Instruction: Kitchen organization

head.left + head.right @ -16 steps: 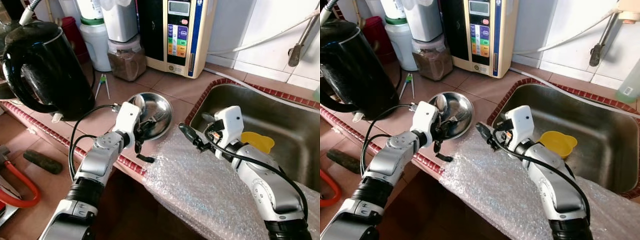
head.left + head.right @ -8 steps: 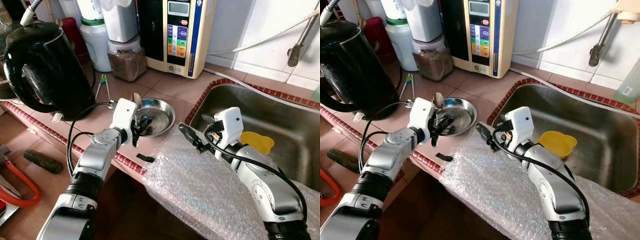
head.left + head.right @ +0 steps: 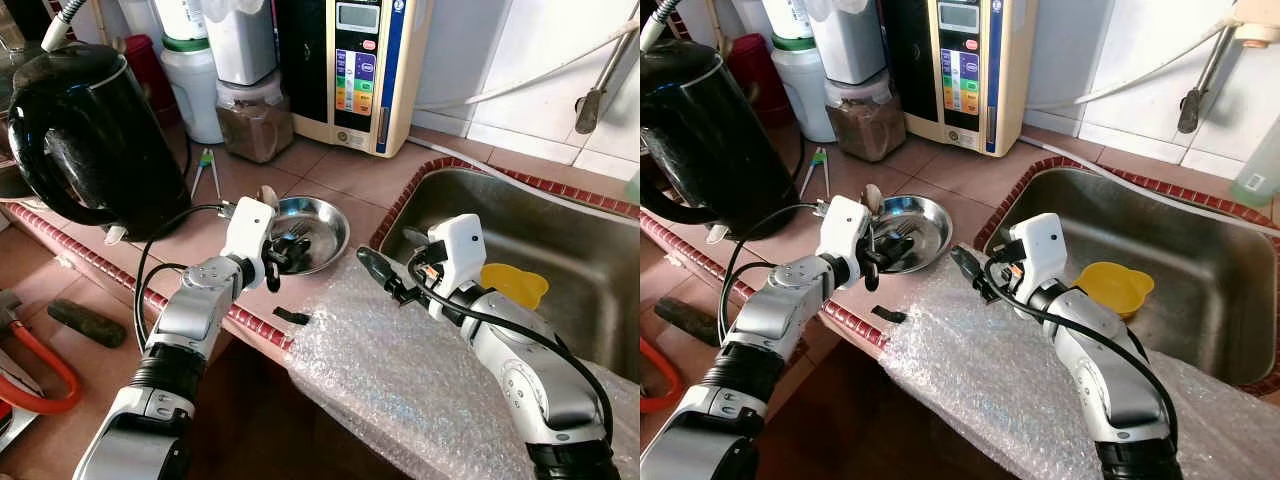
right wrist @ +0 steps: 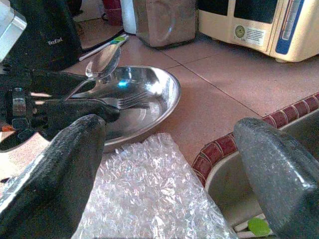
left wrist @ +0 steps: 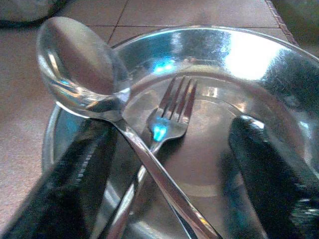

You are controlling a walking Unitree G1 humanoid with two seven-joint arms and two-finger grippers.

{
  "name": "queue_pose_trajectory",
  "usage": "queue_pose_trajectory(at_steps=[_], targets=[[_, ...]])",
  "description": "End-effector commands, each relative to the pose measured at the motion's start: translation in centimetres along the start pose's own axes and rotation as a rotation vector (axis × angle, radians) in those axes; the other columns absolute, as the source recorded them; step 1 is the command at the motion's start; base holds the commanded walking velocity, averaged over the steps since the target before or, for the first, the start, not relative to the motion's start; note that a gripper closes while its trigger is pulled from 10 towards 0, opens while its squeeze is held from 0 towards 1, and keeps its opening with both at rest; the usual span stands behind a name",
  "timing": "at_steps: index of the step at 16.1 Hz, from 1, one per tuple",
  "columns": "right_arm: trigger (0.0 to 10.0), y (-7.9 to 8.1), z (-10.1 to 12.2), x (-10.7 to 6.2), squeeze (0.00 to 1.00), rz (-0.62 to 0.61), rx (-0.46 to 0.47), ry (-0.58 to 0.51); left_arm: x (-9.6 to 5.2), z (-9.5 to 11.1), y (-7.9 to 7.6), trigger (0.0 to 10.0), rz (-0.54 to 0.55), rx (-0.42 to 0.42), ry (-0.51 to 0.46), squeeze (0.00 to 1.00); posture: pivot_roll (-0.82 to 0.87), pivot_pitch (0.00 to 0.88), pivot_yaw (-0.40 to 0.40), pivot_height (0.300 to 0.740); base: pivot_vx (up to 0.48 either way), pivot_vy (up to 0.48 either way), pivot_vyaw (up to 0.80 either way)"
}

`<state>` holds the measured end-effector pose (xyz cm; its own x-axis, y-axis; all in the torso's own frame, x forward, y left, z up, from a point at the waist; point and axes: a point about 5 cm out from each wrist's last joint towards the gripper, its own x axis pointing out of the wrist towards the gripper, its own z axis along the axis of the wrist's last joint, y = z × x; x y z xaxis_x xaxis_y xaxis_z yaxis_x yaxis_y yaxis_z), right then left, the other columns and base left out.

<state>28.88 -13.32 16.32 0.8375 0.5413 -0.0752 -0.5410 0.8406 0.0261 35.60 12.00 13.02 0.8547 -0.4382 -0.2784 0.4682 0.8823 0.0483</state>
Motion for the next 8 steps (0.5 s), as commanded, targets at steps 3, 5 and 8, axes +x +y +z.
queue_pose_trajectory(at_steps=[3,5,8], targets=[[10.0,-0.2,0.3,0.0,0.0,-0.007,-0.009,-0.01,0.2,1.2,0.0,10.0,0.012,0.014,-0.028,1.0,-0.1,0.062,0.057,0.74,0.0,0.0,0.0],[10.0,-0.2,0.3,0.0,0.0,-0.007,-0.01,-0.009,0.0,3.4,0.0,10.0,0.01,0.045,-0.152,0.07,-0.1,0.062,0.056,0.74,0.0,0.0,0.0],[10.0,-0.2,0.4,0.0,0.0,-0.006,-0.015,-0.009,-0.1,4.0,0.3,10.0,0.043,0.074,-0.198,0.0,-0.11,0.064,0.057,0.74,0.0,0.0,0.0]])
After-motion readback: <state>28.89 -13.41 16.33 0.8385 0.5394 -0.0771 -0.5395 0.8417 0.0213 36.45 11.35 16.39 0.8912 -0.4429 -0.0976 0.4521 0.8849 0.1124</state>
